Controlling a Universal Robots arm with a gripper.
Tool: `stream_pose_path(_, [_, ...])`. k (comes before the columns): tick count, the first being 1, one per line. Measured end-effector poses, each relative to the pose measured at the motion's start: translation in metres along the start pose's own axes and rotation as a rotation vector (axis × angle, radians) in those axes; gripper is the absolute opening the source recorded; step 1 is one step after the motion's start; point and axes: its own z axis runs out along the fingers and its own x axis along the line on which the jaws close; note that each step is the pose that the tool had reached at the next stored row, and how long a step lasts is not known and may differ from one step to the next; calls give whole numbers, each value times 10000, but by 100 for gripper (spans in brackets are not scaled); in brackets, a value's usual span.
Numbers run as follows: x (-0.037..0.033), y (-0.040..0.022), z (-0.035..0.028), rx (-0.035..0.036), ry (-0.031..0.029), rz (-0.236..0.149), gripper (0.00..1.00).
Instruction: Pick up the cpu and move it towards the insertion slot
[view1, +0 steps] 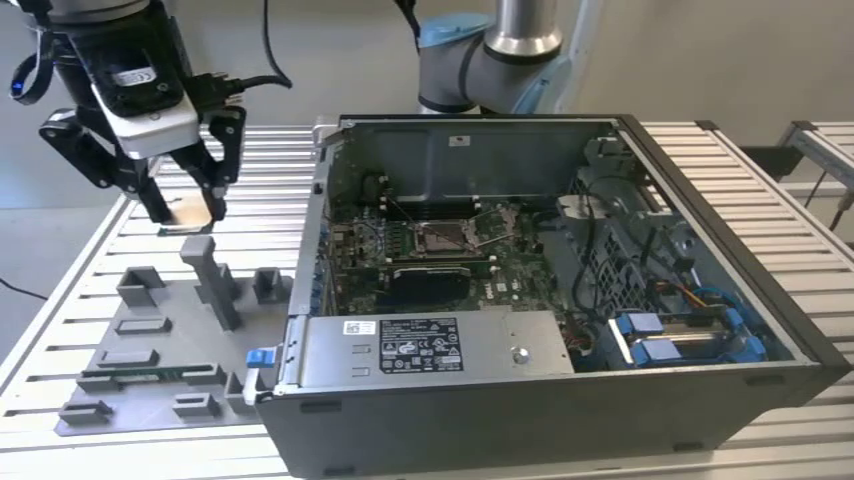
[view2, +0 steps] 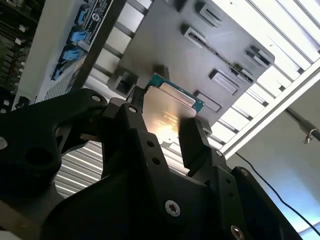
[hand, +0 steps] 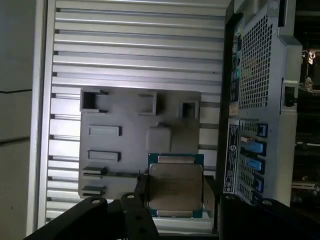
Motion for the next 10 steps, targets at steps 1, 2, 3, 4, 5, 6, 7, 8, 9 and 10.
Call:
stream_pose_path(1, [-45, -2, -1, 0, 1, 1, 0])
stream_pose_path(2, [-93, -4, -1, 0, 2, 1, 0])
stream_pose_path(3, [-138, -6, -2, 1, 5, 1, 0])
stream_pose_path(4, [-185, -8, -2, 0, 9, 1, 0])
stream_pose_path(5, [-230, -9, -2, 0, 19, 1, 0])
stream_pose_path(6, [-272, -11, -3, 0, 30, 2, 0])
stream_pose_path(7, [-321, -13, -3, -1, 41, 3, 0])
stream_pose_path(8, [-366, -15, -4, -2, 50, 3, 0])
stream_pose_path(9, [-411, -17, -4, -2, 60, 3, 0])
stream_pose_path(10, [-456, -19, -5, -2, 75, 3, 0])
